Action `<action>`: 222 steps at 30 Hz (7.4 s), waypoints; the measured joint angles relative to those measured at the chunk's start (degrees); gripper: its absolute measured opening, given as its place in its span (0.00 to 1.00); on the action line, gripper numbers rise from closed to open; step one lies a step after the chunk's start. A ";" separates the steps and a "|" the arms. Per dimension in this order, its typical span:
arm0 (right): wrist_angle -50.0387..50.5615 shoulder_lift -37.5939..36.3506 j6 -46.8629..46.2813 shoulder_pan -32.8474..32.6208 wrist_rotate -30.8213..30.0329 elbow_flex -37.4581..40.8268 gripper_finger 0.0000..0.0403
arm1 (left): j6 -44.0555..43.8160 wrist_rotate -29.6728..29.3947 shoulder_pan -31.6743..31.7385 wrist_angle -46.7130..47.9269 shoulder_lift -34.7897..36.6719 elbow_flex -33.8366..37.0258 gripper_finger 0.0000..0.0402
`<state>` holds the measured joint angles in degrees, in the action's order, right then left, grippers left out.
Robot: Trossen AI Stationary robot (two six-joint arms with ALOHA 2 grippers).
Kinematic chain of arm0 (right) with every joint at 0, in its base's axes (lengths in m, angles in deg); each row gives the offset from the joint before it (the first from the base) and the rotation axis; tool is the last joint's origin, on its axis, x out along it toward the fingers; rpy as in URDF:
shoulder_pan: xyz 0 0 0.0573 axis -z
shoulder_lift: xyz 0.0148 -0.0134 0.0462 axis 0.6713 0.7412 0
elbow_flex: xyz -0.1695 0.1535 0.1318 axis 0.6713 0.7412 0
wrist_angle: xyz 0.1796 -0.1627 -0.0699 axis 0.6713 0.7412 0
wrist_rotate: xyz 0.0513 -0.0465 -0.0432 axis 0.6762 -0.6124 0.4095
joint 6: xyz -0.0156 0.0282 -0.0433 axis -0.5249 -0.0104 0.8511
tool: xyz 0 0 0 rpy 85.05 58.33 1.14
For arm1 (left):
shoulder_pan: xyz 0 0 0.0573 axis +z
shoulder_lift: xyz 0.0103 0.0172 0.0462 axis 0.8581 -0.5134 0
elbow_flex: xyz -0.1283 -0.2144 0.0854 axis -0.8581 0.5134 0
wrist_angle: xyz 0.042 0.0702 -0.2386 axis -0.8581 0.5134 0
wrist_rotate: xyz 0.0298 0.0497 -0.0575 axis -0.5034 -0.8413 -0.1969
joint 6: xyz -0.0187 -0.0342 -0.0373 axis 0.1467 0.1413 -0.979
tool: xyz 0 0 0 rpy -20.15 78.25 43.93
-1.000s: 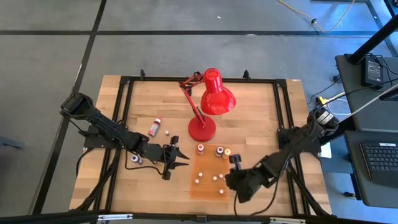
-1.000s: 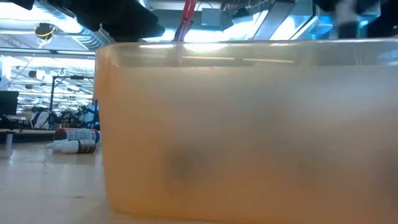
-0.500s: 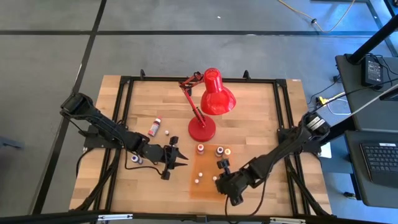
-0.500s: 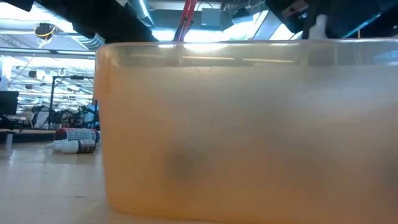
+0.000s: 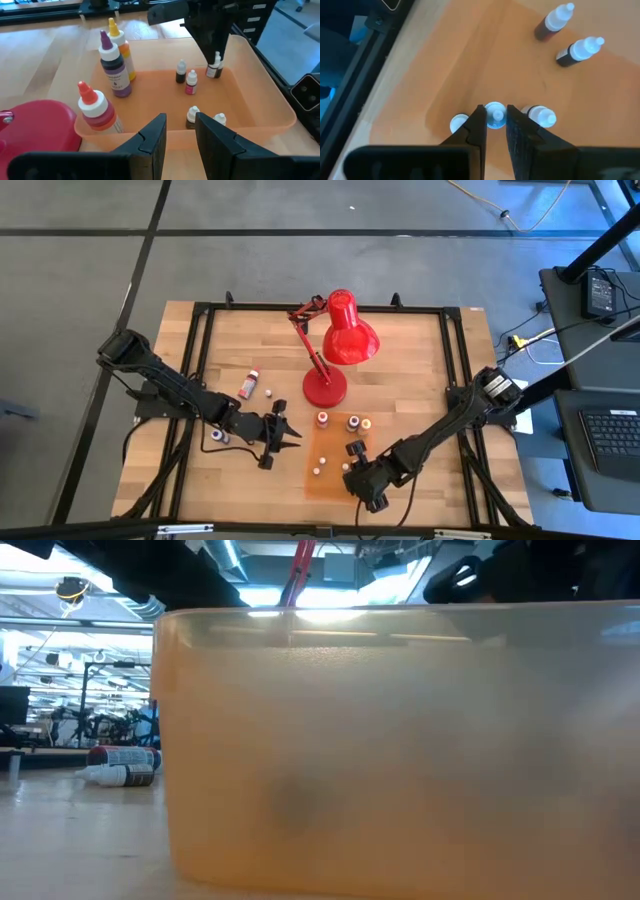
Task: Pick & Place food coloring
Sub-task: Put the bottom small black food coloring bottle into the orange bin, then put the large blue food coloring bottle into the orange bin
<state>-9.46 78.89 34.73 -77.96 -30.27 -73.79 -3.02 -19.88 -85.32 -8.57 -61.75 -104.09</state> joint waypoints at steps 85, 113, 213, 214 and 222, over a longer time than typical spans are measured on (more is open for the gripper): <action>-12.70 -32.36 0.31 3.50 -16.71 30.23 0.25 | -72.88 10.36 -1.33 80.56 10.34 -14.75 0.31; -13.46 -32.36 0.19 3.54 -16.74 30.23 0.25 | -91.00 15.04 -7.41 84.62 9.30 -14.75 0.46; -13.40 -32.34 -0.37 3.54 -16.15 30.23 0.25 | -6.88 -5.44 7.57 70.07 -34.23 -61.48 0.33; -13.40 -32.34 -0.37 3.54 -16.15 30.23 0.25 | -6.46 -5.46 7.58 70.10 -34.23 -61.48 0.33; -13.42 -32.34 -0.37 3.54 -16.15 30.23 0.25 | -2.93 -5.46 7.58 69.96 -34.23 -61.48 0.34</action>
<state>-22.88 46.56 34.35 -74.42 -46.42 -43.56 -5.95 -25.34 -77.74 61.38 -95.98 -165.58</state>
